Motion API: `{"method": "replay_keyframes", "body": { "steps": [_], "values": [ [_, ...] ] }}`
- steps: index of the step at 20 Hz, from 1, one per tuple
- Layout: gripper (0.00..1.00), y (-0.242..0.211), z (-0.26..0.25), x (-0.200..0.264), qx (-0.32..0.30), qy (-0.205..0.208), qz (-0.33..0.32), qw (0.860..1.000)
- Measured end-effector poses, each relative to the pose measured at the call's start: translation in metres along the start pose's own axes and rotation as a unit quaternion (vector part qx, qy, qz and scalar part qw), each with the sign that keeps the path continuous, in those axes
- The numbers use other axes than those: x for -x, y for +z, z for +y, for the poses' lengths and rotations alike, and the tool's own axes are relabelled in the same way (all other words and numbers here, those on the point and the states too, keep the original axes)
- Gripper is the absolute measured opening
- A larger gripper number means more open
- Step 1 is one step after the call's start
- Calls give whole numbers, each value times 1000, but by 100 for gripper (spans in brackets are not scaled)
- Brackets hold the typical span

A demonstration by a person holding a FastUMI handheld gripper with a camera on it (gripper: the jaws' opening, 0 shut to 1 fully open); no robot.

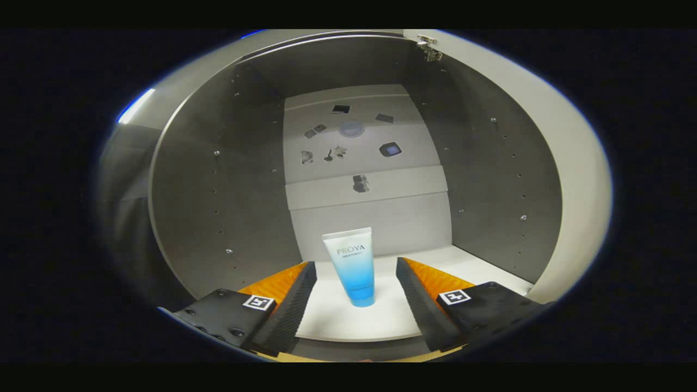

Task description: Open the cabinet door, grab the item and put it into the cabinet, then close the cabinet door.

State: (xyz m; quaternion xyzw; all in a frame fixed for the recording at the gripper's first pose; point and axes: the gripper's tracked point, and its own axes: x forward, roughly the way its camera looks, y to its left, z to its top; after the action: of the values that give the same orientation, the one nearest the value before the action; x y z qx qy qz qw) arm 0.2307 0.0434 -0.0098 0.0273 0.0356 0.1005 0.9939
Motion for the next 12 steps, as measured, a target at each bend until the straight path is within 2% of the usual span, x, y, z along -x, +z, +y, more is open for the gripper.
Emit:
{"method": "replay_keyframes", "body": {
  "steps": [4,12],
  "values": [
    [96,37,14,60,24,5,-33,999],
    [97,74,12,224,24,9,-20,999]
  ]
}}
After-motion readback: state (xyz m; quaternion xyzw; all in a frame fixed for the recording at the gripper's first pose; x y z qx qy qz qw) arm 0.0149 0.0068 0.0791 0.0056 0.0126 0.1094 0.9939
